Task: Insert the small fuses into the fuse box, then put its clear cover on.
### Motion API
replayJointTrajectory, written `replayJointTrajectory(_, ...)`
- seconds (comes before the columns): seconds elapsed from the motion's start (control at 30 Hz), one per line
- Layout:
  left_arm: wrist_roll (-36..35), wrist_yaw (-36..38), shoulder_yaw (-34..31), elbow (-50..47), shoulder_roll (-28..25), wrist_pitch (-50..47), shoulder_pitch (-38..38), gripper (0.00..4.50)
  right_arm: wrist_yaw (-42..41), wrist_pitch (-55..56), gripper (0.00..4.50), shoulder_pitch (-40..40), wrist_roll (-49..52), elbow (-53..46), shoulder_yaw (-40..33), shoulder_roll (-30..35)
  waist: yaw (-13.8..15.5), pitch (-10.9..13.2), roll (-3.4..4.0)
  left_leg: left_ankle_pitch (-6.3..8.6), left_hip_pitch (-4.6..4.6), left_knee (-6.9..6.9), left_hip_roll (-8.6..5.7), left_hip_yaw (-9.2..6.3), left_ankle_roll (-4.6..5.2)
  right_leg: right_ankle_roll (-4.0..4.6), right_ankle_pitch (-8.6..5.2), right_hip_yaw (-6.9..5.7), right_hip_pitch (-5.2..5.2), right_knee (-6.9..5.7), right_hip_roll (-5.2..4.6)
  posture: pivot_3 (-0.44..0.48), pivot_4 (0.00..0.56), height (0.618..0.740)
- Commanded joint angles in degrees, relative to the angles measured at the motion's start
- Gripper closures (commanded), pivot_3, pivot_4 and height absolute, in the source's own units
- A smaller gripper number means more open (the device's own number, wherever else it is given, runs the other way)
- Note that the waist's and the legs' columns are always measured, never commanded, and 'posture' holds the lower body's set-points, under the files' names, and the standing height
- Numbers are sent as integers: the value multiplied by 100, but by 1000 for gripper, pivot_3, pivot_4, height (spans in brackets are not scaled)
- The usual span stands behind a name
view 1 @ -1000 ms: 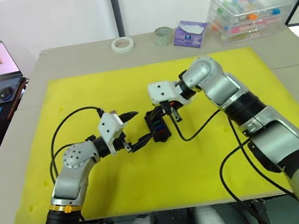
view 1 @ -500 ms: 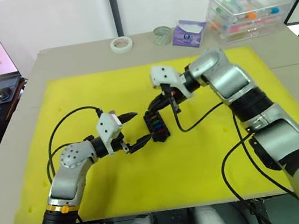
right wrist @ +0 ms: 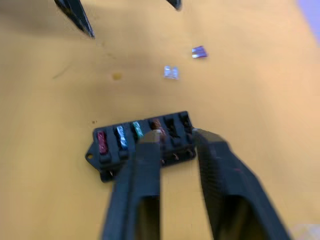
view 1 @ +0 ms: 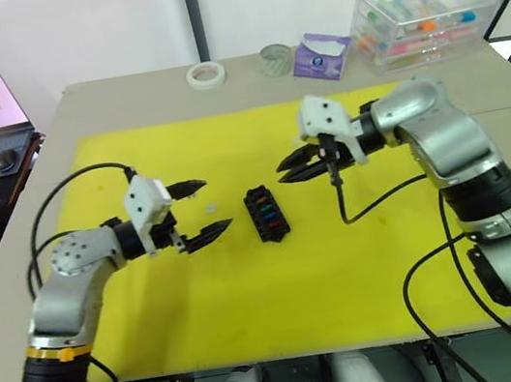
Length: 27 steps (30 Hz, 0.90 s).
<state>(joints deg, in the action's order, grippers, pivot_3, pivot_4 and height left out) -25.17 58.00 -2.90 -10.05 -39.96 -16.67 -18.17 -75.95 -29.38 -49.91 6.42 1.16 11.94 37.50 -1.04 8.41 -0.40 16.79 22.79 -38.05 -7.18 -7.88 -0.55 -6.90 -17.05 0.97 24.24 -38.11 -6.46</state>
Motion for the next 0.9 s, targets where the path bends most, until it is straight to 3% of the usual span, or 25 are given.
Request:
replayJointTrajectory(0.03,-167,260,-430,109,-305,62,67,0,257,165,2257,169,190,-418,-344,116,6,0,0,0,0,0,0,0,0,0,0,0,-1,0,0,0,150,740)
replayJointTrajectory(0.23,-127,477,-981,553,-725,296,383,0,783,162,106,812,333,-789,-793,355,26,0,1,0,2,-1,-1,1,0,0,0,0,-1,1,-2,0,150,740)
replayJointTrajectory(0.27,-101,518,-1039,622,-790,361,444,0,893,146,16,928,354,-844,-887,388,27,0,1,0,2,-1,-1,1,0,0,0,0,-2,1,-2,0,150,740)
replayJointTrajectory(0.7,-52,463,-1578,1304,-931,708,786,0,1918,87,16,2496,614,-1727,-2113,943,37,2,2,0,2,0,-1,2,0,0,0,1,-3,2,-2,0,150,740)
replayJointTrajectory(0.9,63,416,-1569,1467,-878,976,844,0,2589,-70,16,3145,719,-1937,-2546,758,39,1,2,0,2,-1,0,3,0,0,0,2,-4,0,-2,0,150,740)
